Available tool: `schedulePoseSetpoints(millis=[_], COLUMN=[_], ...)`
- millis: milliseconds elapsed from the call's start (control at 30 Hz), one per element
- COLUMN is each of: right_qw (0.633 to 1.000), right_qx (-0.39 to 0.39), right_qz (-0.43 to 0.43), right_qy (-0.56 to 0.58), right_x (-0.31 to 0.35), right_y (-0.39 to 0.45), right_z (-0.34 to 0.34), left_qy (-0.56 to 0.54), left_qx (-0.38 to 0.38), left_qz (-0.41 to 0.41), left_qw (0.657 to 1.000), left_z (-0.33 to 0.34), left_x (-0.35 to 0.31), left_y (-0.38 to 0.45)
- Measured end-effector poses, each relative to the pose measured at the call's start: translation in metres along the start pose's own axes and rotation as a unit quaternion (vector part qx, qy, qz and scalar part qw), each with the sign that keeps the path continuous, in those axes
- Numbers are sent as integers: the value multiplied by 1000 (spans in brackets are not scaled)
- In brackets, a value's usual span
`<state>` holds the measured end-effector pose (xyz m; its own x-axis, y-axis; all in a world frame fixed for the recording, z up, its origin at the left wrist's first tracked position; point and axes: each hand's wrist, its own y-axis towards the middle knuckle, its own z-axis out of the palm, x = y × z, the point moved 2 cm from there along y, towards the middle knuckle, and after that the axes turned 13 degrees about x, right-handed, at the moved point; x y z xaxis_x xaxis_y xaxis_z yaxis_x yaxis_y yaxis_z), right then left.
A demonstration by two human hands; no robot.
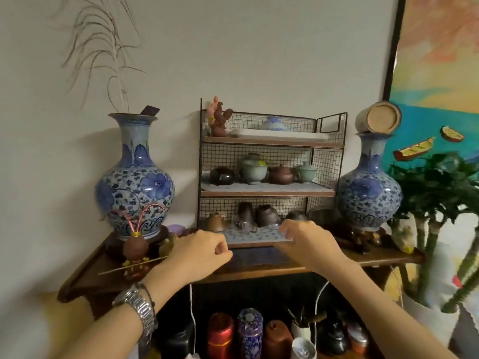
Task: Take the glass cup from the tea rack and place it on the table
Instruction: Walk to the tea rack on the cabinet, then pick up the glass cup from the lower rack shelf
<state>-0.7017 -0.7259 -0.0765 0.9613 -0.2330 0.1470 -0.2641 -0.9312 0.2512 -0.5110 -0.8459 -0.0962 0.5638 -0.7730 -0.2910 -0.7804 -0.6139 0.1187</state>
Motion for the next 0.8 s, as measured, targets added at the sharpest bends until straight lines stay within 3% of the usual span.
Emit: schedulePoseSetpoints(millis=[267, 567, 800], right_qw=[1000, 986, 974], right_qx=[-17, -22, 16], right_qz=[-19, -161, -217], right_qy=[11, -30, -59], right_x=[-30, -47, -64], right_y=[77, 124, 154], right_z=[35, 56, 73], left_qy=[-7, 34, 27], left_qx=[9, -64, -47], left_qz=[5, -14, -49], left_qw=[1000, 997, 997], left_z=[14, 55, 81], left_x=[31, 39, 32], left_y=[83, 114, 127])
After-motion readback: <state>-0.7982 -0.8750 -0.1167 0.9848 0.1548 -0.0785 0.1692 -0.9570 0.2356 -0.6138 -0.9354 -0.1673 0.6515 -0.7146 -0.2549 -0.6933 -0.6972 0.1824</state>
